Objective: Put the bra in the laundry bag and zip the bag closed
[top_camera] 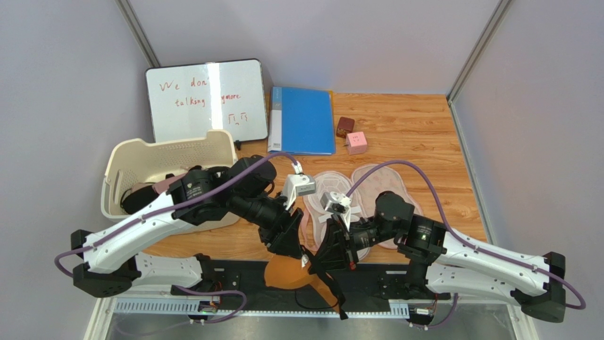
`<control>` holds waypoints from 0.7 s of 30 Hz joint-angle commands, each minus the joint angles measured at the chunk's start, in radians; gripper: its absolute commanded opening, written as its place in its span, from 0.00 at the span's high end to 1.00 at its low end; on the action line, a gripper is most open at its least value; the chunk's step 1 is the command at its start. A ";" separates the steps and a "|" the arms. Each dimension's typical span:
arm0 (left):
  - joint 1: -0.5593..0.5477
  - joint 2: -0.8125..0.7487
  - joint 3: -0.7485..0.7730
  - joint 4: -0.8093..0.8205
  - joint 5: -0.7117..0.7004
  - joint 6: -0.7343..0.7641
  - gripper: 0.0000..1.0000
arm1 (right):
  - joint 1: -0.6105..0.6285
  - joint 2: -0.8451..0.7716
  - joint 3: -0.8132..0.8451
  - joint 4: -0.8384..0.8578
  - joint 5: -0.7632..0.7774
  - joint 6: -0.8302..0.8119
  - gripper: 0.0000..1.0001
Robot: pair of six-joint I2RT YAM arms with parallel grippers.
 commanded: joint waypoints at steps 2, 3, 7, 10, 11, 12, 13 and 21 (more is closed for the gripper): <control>0.016 -0.070 0.163 -0.171 -0.503 0.031 0.32 | -0.077 -0.064 0.064 -0.306 0.212 -0.071 1.00; 0.016 -0.070 0.215 -0.220 -0.582 -0.004 0.30 | -0.119 -0.089 0.064 -0.340 0.238 -0.072 1.00; 0.016 -0.130 0.237 -0.226 -0.843 -0.098 0.29 | -0.219 -0.135 0.088 -0.562 0.453 -0.040 1.00; 0.016 -0.212 0.148 -0.093 -0.874 -0.102 0.29 | -0.250 -0.143 0.171 -0.758 0.689 -0.032 1.00; 0.016 -0.231 0.122 -0.058 -0.873 -0.099 0.29 | -0.253 -0.140 0.196 -0.812 0.834 -0.014 1.00; 0.016 -0.249 0.079 0.000 -0.870 -0.098 0.29 | -0.264 -0.131 0.243 -0.858 0.886 -0.017 1.00; 0.016 -0.274 0.062 0.024 -0.865 -0.090 0.29 | -0.273 -0.123 0.265 -0.936 0.918 -0.023 1.00; 0.016 -0.257 -0.012 0.028 -0.838 -0.098 0.29 | -0.383 0.033 0.352 -1.098 1.075 -0.074 1.00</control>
